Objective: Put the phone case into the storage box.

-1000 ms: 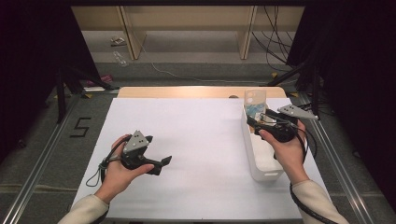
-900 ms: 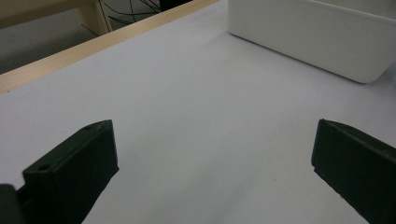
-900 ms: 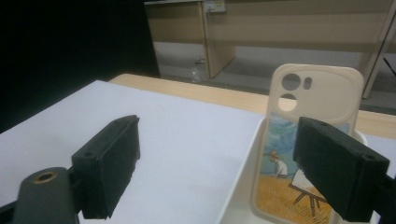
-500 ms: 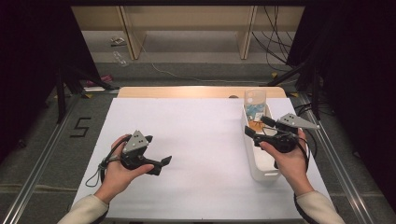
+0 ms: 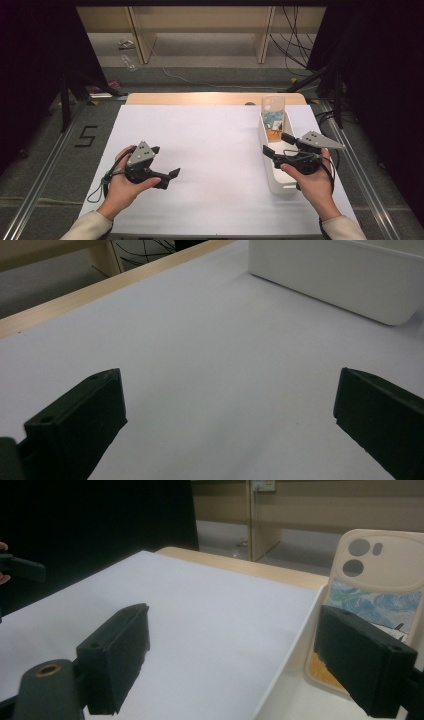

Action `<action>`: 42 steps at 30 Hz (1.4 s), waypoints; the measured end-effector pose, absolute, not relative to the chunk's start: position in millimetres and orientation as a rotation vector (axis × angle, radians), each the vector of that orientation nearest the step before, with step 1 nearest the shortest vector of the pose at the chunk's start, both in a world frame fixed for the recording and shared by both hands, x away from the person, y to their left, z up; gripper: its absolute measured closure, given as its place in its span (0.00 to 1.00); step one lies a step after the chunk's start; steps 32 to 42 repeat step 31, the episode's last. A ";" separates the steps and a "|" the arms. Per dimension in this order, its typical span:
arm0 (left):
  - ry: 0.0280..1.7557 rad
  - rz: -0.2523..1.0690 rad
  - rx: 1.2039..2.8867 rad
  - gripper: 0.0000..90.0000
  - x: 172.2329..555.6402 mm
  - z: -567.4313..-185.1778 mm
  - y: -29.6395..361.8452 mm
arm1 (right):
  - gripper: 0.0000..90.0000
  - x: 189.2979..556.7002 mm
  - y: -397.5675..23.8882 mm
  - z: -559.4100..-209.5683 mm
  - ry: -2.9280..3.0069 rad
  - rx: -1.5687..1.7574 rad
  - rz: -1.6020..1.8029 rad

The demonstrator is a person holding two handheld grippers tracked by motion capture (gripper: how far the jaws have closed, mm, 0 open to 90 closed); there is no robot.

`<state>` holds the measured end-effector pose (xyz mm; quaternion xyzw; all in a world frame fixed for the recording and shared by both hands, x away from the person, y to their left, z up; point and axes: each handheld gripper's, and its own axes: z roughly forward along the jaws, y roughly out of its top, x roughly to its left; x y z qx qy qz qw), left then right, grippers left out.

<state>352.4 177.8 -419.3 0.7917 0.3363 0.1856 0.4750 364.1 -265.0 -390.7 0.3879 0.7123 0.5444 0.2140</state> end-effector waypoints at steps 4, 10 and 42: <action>0.822 0.453 1.937 0.00 352.3 -419.9 177.6 | 0.17 359.0 -265.7 -394.1 1.979 1.064 1.509; 0.825 0.456 1.933 0.00 352.5 -419.7 178.9 | 0.17 349.4 -268.5 -397.1 1.974 1.035 1.524; 0.831 0.456 1.930 0.00 353.9 -421.6 178.2 | 0.17 345.6 -268.7 -404.8 1.980 1.014 1.543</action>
